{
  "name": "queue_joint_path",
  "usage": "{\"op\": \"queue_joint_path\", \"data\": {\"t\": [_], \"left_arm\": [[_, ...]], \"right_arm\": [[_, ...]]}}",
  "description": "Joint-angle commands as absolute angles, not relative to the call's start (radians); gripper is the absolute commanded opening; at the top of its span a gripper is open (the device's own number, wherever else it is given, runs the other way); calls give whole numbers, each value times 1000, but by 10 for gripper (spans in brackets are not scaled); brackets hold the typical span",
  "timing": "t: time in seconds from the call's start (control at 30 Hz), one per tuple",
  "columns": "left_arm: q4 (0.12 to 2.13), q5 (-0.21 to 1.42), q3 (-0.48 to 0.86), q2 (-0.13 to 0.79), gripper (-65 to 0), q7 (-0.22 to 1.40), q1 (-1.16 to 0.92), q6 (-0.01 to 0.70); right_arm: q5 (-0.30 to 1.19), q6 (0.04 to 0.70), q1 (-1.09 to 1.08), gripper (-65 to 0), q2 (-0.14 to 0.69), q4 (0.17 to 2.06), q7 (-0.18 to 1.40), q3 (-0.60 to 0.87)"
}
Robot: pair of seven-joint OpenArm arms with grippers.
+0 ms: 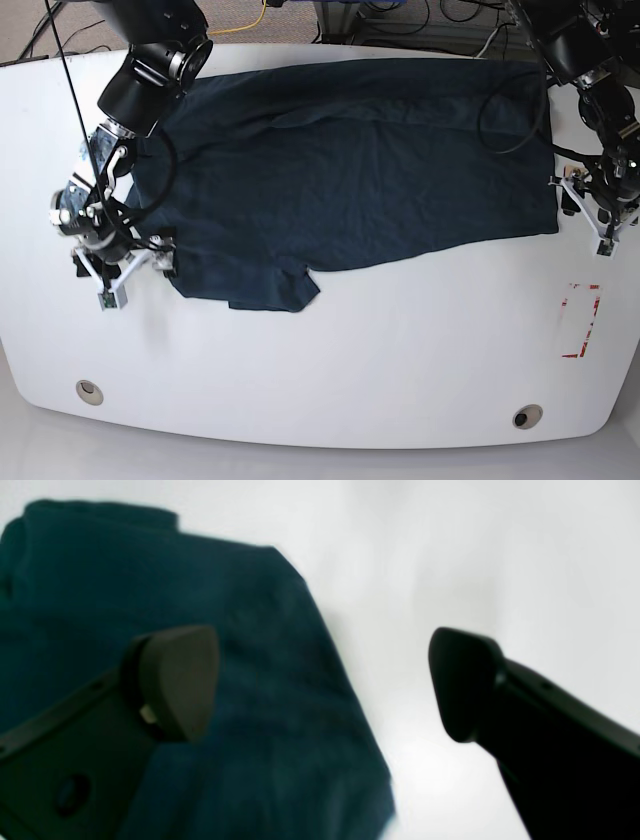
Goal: Layout the t-shirt on the table in an organized manner, then fold the t-shirt properly
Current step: 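Move both grippers to the shirt's hem corners and grasp them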
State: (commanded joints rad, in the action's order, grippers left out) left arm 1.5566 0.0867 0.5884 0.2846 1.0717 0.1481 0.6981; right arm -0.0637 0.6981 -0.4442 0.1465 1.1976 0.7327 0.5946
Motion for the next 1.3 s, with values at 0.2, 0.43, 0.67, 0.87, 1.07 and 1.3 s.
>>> {"op": "queue_joint_path", "data": {"t": [0.2, 0.43, 0.67, 0.87, 1.07, 1.3], "left_arm": [[1581, 87, 588, 285, -290, 1070, 148, 698], [1589, 88, 591, 285, -290, 1072, 116, 698], [1581, 90, 595, 285, -290, 1072, 104, 698], [1577, 88, 630, 283, -290, 1070, 102, 698], [1515, 88, 648, 283, -290, 1069, 107, 698], [1469, 85, 648, 285, -290, 986, 111, 698]], "right_arm": [[-110, 698, -527, 0, 177, 923, 553, 595], [-105, 698, -547, 0, 214, 756, 452, 595], [-108, 698, -535, 0, 180, 757, 456, 595], [-94, 698, -516, 0, 170, 759, 501, 550], [-4, 698, -493, -41, 174, 766, 507, 456], [18, 698, -484, -284, 176, 766, 507, 404]]}}
